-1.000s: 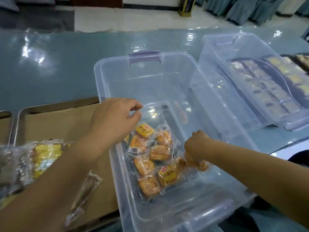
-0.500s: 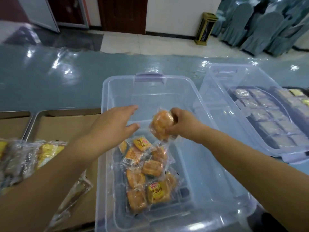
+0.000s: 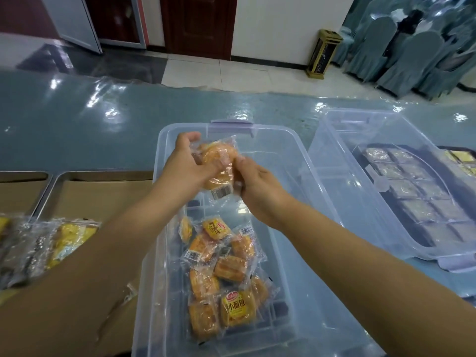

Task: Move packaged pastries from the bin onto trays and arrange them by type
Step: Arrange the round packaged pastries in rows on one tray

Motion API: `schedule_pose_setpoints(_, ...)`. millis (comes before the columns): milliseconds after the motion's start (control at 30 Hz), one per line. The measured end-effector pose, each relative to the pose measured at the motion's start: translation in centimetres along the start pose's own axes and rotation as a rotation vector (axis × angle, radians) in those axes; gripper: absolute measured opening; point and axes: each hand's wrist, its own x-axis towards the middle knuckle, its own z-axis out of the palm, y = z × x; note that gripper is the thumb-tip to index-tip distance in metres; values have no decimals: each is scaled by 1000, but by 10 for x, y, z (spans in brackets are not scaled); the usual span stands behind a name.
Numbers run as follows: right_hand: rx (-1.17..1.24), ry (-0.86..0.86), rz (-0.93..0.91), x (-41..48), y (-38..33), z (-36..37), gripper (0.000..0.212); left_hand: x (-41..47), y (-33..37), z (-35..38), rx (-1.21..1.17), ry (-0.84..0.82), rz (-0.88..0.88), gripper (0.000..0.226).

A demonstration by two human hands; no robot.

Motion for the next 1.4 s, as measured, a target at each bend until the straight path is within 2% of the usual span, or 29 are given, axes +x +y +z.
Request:
schedule_pose_setpoints(67, -39, 61, 98, 8, 9, -6, 39, 8, -5, -6, 107, 58, 50, 81)
schedule_pose_setpoints(133, -392, 111, 287, 14, 31, -16, 47, 13, -9, -13, 234, 114, 65, 95)
schedule_pose_setpoints(200, -723, 43, 487, 14, 62, -27, 49, 14, -13, -18, 311, 125, 59, 99)
schedule_pose_setpoints(300, -1113, -114, 623, 6, 107, -33, 50, 10, -21, -20, 414, 54, 101, 76)
schedule_pose_setpoints(367, -1236, -68, 617, 2, 126, -33, 53, 8, -22, -20, 482, -2, 159, 57)
schedule_pose_setpoints(467, -997, 107, 612, 3, 142, -36, 42, 7, -24, -20, 493, -29, 191, 55)
schedule_pose_setpoints(500, -957, 108, 625, 4, 142, -37, 36, 7, -24, -21, 474, -18, 188, 54)
schedule_pose_setpoints(600, -1012, 36, 626, 9, 143, -37, 19, 5, -23, -23, 385, 23, 157, 51)
schedule_pose_setpoints(733, -1080, 100, 607, 13, 133, -36, 20, 3, -22, -25, 343, 52, 134, 51)
schedule_pose_setpoints(767, -1122, 197, 527, 15, 127, -36, 17, 3, -22, -25, 331, 53, 128, 52)
schedule_pose_setpoints(833, -1230, 446, 250, 19, 115, -36, 9, 3, -23, -27, 315, 54, 122, 52)
schedule_pose_setpoints(900, -1257, 569, 32, 26, 106, -32, 9, 4, -24, -28, 317, 52, 120, 53)
schedule_pose_setpoints(967, -1132, 535, -24, 38, 101, -24, 7, 4, -25, -27, 319, 48, 122, 53)
schedule_pose_setpoints(1033, -1020, 419, -12, 48, 105, -12, 5, 4, -26, -27, 319, 52, 123, 52)
schedule_pose_setpoints(1133, -957, 162, 135, 56, 123, 5, 11, 5, -27, -28, 300, 58, 119, 52)
schedule_pose_setpoints(1200, -1003, 69, 205, 59, 137, 11, 20, 5, -28, -28, 293, 61, 111, 53)
schedule_pose_setpoints(1267, -959, 87, 241, 61, 145, 14, 31, 5, -28, -28, 282, 58, 109, 53)
schedule_pose_setpoints(1400, -796, 93, 429, 64, 150, 19, 57, 5, -28, -27, 256, 76, 110, 54)
